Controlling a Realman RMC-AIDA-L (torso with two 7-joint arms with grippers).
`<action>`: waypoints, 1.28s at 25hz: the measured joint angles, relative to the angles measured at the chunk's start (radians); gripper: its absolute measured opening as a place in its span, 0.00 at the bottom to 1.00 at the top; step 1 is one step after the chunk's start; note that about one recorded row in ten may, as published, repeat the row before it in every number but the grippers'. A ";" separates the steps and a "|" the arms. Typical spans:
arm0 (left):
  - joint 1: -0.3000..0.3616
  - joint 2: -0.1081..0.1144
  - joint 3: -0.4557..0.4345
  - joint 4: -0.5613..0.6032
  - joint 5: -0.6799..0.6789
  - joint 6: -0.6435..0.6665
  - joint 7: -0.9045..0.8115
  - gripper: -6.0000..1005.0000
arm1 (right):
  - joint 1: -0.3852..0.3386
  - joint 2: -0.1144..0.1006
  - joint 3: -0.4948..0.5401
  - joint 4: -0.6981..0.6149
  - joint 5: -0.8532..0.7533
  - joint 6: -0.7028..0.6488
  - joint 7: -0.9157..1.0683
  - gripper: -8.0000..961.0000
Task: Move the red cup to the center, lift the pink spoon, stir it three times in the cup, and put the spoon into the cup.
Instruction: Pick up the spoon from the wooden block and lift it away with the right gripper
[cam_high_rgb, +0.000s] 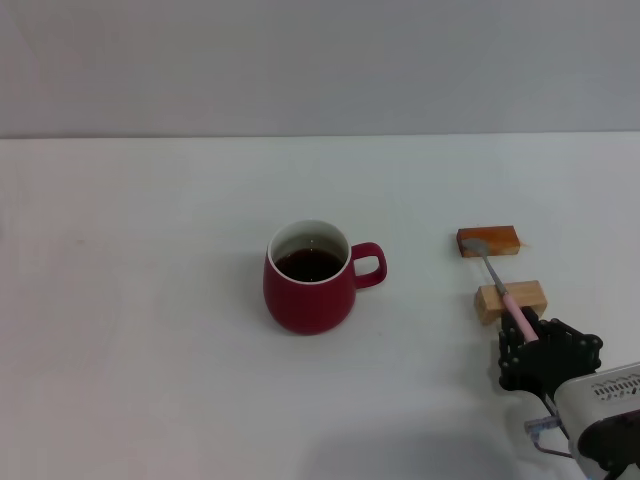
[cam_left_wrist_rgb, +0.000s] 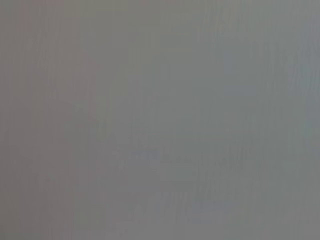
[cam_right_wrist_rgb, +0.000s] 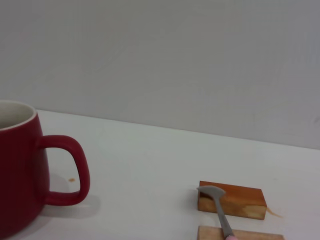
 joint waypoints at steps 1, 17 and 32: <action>0.000 0.000 0.000 0.000 0.000 0.000 0.000 0.58 | 0.000 0.000 0.000 0.000 0.000 0.000 0.000 0.26; 0.002 0.000 0.000 0.000 0.000 0.000 0.000 0.58 | -0.022 0.019 0.034 0.005 0.011 0.000 -0.092 0.18; -0.001 0.000 0.001 0.000 0.000 -0.005 0.000 0.58 | -0.026 0.021 0.039 0.011 0.013 -0.002 -0.102 0.16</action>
